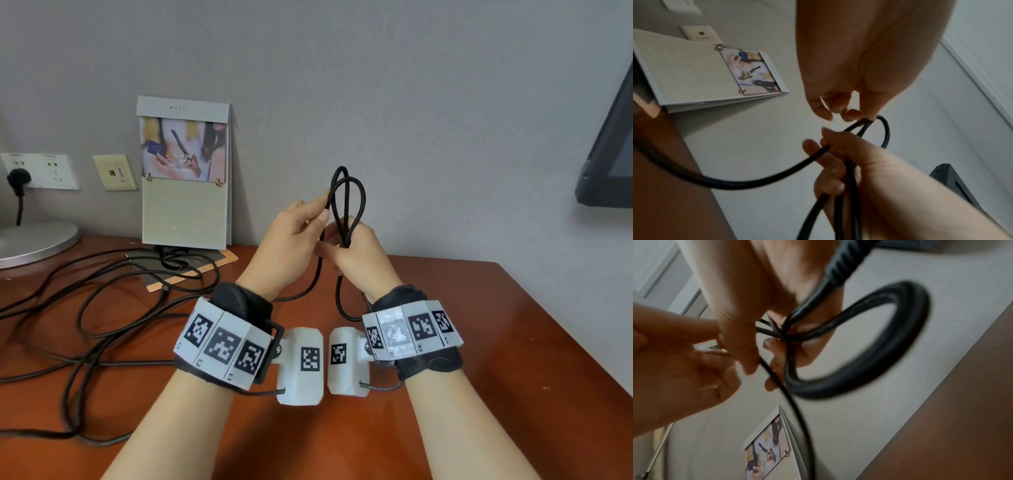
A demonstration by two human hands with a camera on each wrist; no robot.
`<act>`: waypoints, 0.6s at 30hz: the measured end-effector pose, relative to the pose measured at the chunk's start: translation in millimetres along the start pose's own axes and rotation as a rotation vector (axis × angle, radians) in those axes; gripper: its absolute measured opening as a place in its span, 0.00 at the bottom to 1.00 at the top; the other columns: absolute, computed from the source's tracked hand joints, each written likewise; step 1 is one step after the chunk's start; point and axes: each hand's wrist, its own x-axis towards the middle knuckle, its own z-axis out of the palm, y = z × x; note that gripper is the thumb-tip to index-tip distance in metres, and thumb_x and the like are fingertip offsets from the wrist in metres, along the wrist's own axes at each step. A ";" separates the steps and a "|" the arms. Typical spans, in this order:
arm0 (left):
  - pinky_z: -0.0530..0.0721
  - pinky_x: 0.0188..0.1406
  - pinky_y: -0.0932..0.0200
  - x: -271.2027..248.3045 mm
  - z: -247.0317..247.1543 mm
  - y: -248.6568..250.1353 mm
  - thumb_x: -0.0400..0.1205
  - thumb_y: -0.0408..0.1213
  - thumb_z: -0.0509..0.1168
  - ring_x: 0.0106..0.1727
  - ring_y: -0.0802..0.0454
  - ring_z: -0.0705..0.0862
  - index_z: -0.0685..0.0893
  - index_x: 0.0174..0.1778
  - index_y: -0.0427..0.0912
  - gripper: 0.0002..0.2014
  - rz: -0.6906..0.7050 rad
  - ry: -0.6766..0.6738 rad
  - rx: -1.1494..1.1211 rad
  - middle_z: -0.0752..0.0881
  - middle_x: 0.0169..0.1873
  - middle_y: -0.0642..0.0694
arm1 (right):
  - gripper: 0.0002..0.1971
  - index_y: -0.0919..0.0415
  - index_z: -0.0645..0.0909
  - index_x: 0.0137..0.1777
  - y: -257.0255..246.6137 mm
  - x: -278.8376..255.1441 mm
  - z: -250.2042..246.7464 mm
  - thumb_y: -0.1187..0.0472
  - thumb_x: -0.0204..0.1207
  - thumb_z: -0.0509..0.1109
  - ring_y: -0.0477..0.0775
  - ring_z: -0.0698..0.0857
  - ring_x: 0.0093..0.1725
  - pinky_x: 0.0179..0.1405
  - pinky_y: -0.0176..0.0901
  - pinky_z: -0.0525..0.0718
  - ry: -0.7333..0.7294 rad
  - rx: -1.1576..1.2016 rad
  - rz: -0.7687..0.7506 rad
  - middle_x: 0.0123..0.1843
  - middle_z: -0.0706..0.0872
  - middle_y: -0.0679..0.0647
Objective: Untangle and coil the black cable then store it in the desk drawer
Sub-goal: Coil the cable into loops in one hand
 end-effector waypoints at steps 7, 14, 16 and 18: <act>0.71 0.40 0.77 0.6 0.6 -8.0 0.87 0.39 0.55 0.39 0.64 0.73 0.69 0.76 0.54 0.20 -0.054 -0.060 0.101 0.75 0.46 0.51 | 0.11 0.54 0.81 0.37 2.9 2.5 -6.5 0.59 0.82 0.63 0.39 0.79 0.29 0.39 0.43 0.78 0.120 -0.010 -0.078 0.32 0.85 0.46; 0.75 0.24 0.72 -1.2 2.2 -27.7 0.86 0.42 0.57 0.20 0.60 0.75 0.79 0.66 0.45 0.14 -0.297 -0.107 0.160 0.84 0.26 0.51 | 0.17 0.50 0.79 0.33 -0.1 2.8 -13.8 0.59 0.84 0.59 0.43 0.83 0.46 0.50 0.21 0.73 0.251 0.144 -0.150 0.39 0.90 0.51; 0.78 0.25 0.69 -2.6 3.8 -31.6 0.87 0.43 0.56 0.18 0.58 0.75 0.81 0.63 0.43 0.14 -0.359 -0.107 0.138 0.84 0.23 0.50 | 0.14 0.51 0.76 0.36 -1.5 3.7 -16.2 0.60 0.84 0.59 0.43 0.84 0.43 0.52 0.26 0.75 0.280 0.209 -0.160 0.36 0.89 0.50; 0.82 0.29 0.64 -4.0 4.8 -37.5 0.87 0.44 0.55 0.21 0.56 0.78 0.79 0.66 0.43 0.16 -0.421 -0.096 0.129 0.87 0.25 0.47 | 0.13 0.56 0.74 0.37 -5.9 3.5 -17.8 0.63 0.84 0.58 0.46 0.84 0.34 0.51 0.42 0.82 0.270 0.337 -0.156 0.29 0.84 0.51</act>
